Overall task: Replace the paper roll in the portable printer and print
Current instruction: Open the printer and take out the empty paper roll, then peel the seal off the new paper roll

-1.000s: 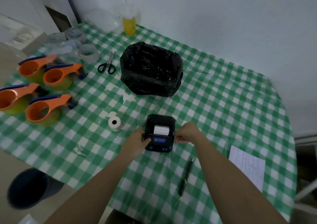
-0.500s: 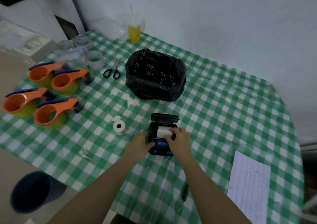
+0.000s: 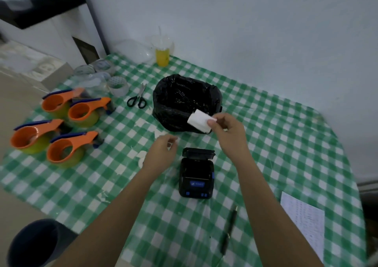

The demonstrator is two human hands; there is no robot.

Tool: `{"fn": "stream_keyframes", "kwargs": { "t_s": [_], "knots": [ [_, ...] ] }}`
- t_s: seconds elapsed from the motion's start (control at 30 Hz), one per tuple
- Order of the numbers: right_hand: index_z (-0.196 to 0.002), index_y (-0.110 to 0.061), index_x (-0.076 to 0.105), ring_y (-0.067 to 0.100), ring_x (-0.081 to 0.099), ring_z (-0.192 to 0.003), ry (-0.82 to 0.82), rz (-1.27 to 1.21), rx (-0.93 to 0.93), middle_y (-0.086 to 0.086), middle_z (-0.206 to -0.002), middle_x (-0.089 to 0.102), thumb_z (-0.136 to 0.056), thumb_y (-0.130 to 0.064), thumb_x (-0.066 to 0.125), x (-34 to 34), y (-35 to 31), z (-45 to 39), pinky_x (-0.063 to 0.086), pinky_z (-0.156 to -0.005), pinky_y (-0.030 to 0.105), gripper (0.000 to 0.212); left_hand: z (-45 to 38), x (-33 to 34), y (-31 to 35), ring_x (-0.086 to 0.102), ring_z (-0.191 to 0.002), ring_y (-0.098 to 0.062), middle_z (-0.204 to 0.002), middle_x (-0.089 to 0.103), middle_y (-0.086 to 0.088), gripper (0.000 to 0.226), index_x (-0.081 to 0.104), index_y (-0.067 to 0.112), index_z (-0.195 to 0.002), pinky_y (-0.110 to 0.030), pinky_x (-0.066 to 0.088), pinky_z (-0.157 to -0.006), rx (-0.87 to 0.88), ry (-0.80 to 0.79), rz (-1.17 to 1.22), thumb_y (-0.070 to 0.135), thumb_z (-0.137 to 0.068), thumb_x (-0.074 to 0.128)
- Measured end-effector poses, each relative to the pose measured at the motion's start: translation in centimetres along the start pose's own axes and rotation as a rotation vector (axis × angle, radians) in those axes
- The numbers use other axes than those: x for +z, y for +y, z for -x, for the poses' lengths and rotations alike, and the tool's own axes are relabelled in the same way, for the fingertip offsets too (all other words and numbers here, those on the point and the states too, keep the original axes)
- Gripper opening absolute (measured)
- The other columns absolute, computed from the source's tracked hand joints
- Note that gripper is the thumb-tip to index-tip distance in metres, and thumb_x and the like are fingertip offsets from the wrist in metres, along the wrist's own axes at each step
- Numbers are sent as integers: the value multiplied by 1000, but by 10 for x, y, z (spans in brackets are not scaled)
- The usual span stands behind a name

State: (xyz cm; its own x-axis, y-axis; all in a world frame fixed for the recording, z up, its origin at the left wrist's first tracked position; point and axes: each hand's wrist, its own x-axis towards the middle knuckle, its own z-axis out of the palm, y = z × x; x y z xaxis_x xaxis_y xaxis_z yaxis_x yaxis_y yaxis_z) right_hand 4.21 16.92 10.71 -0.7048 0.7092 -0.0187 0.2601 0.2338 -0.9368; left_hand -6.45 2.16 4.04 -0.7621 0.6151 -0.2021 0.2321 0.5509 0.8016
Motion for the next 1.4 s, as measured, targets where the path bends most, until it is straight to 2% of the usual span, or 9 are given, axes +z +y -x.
{"fn": "stream_keyframes", "kwargs": {
  "t_s": [0.17, 0.2, 0.3, 0.37, 0.7, 0.97, 1.1, 1.27, 1.4],
  "knots": [
    [-77, -28, 60, 11, 51, -65, 68, -3, -51, -3, -71, 58, -86, -24, 61, 15, -25, -55, 45, -63, 21, 11, -30, -26, 25, 56, -109, -23, -123, 58, -10, 29, 54, 10, -122, -32, 46, -87, 57, 39, -7, 20, -95, 46],
    [-84, -25, 62, 12, 54, -70, 70, 7, -42, -2, -78, 61, -87, -23, 60, 20, -25, -67, 48, -69, 25, 3, -35, -30, 26, 57, -108, -24, -122, 59, -11, 29, 54, 10, -121, -30, 45, -84, 62, 51, -11, 20, -95, 46],
    [-126, -17, 51, 18, 55, -102, -40, 128, 91, 5, -122, 59, -91, -25, 54, 37, -15, -92, 45, -89, 31, 36, -45, -37, 19, 58, -106, -24, -121, 59, -11, 28, 56, 9, -118, -32, 47, -85, 37, 89, -10, 19, -94, 47],
    [-136, -15, 40, 21, 49, -118, -128, 227, 150, 6, -139, 48, -93, -24, 51, 48, -5, -91, 40, -94, 30, 46, -45, -40, 5, 57, -108, -25, -123, 59, -11, 29, 55, 9, -119, -37, 48, -90, -4, 88, -25, 20, -94, 47],
    [-118, -19, 56, 15, 56, -86, -294, 181, 222, 4, -119, 59, -93, -19, 49, 83, 54, 6, 46, -66, 20, 26, -11, -29, -80, 28, -131, -36, -143, 32, -17, 74, 30, 13, -139, -47, 38, -103, -255, -314, -509, 32, -78, 68],
    [-122, -18, 53, 18, 56, -100, -289, 233, 252, 5, -124, 56, -93, -16, 48, 83, 62, 34, 51, -92, 37, 30, -3, -21, -95, 50, -110, -34, -125, 50, -17, 51, 42, 10, -127, -44, 49, -86, -177, -212, -580, 21, -83, 63],
    [-114, -18, 59, 12, 56, -93, -271, 211, 207, 4, -121, 57, -92, -17, 50, 78, 60, 40, 50, -88, 31, 24, 2, -26, -79, 57, -103, -28, -120, 56, -11, 49, 50, 12, -122, -40, 50, -85, -98, -166, -234, 28, -80, 68],
    [-114, -22, 60, 13, 57, -99, -169, 80, 136, -1, -115, 61, -93, -26, 50, 69, 48, 49, 49, -88, 30, 23, 18, -31, -27, 63, -97, -17, -110, 61, 5, 40, 55, 21, -117, -27, 51, -78, -33, -306, 305, 23, -79, 71],
    [-106, -23, 65, 15, 62, -96, -84, -69, 83, 4, -107, 66, -92, -27, 52, 47, 34, 54, 52, -82, 30, 19, 26, -31, -1, 64, -97, -13, -116, 62, 2, 40, 56, 22, -117, -23, 50, -77, -12, -364, 463, 20, -80, 70]
  ]
}}
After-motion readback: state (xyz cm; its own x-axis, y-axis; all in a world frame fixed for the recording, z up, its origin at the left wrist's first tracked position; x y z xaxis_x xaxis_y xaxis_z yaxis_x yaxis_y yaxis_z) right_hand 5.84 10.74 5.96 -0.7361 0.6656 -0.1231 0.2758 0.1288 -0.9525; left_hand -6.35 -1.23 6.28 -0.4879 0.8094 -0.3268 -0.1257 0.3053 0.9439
